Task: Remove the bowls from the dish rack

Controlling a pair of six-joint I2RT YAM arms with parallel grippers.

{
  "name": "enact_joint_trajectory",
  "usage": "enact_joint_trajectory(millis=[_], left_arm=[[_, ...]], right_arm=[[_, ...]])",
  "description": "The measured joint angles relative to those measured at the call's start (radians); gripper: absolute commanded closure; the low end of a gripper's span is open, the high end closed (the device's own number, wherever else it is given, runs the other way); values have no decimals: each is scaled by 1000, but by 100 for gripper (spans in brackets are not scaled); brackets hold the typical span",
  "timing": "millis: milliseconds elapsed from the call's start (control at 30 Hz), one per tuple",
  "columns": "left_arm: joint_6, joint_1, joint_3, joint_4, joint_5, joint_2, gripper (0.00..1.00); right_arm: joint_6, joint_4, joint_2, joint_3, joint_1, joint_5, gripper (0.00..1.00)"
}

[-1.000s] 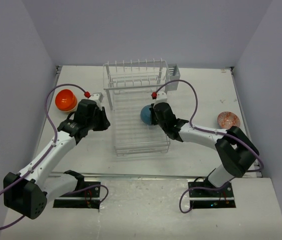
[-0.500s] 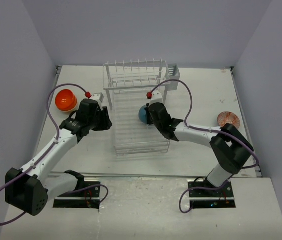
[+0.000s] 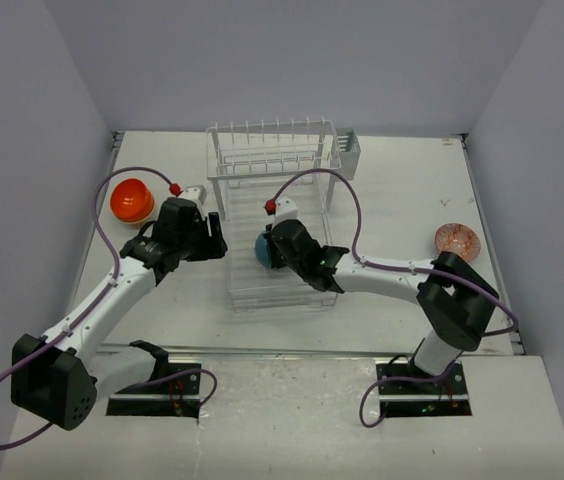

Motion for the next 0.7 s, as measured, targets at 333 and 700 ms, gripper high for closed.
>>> enact_joint_trajectory(millis=[333,700], left_arm=[[0,0,0,42,96,29,30],[0,0,-32,67,150,20,32]], right_arm=[[28,-60,103,132,72,-67,100],[34,-73,70,129,118,-21,100]])
